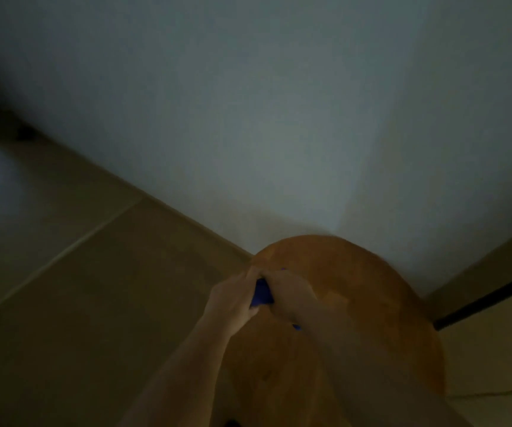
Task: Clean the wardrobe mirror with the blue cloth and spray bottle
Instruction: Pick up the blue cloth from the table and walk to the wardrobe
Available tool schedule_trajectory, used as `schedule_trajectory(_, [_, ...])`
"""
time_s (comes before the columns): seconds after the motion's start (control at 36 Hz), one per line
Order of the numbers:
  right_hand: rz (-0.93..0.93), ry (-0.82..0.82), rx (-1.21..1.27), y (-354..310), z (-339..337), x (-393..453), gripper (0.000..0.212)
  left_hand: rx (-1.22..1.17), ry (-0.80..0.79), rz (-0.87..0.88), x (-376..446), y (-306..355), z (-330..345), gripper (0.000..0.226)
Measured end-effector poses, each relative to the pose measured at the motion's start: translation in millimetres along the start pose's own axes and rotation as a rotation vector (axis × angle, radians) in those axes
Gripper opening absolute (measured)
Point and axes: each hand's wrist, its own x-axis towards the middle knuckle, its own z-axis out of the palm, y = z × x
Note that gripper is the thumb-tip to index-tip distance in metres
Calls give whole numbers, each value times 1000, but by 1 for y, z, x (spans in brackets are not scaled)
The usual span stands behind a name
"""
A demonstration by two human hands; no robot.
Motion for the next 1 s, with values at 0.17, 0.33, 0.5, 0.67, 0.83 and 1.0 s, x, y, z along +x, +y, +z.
schedule_trajectory(0.17, [-143,-47,-111,-82,-18,38,28,-8,140,-166,-35,-61,-38,49])
schedule_trajectory(0.33, [-281,-36,-150,-164,-15,82,10,97,192,-345,-67,-139,-66,47])
schedule_trajectory(0.5, [-345,-39,-133,-258,-8,126,11,98,137,-475,-100,-233,-104,48])
schedule_trajectory(0.67, [-442,-56,-149,-358,2,178,18,103,134,-577,-131,-327,-141,42])
schedule_trajectory(0.83, [-522,-15,-183,-429,-1,230,14,94,167,-639,-138,-402,-172,43])
schedule_trajectory(1.0, [-591,-4,-227,-479,-6,289,18,73,209,-706,-127,-462,-192,41])
